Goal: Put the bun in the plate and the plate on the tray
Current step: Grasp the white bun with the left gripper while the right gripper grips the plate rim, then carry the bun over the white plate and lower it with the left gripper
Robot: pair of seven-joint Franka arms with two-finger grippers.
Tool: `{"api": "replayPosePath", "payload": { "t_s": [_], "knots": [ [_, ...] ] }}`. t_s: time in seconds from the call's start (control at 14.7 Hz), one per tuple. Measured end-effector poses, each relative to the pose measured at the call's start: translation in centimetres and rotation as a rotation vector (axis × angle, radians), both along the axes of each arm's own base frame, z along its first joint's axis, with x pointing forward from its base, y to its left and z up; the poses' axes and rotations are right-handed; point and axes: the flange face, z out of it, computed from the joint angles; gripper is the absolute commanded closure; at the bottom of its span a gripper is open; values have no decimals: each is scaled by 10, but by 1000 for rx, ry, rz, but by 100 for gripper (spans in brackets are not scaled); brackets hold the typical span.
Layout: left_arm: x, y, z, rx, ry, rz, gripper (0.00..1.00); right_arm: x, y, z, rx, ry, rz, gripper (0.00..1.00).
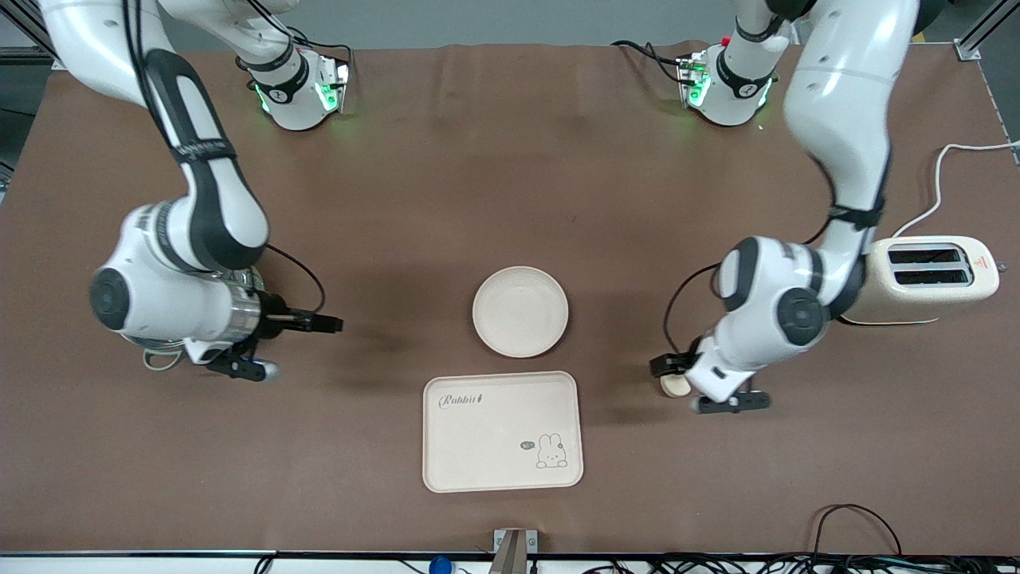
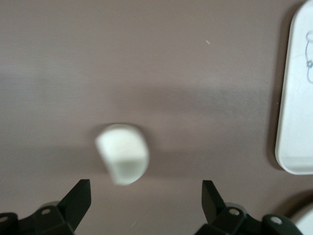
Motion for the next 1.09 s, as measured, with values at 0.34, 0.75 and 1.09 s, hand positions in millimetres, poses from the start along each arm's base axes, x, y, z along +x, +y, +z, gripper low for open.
{"api": "replayPosePath", "payload": {
  "t_s": [0.34,0.75,1.09],
  "knots": [
    [8,13,-32,40,-52,-40,0,-35,103,-50,17,-28,14,0],
    [14,38,-35,64,-62,-37,39,-94,214,-91,-19,-92,51,9],
    [11,27,-46,51,-82,-46,93,-107,233,-129,-39,-127,63,86]
  ]
}}
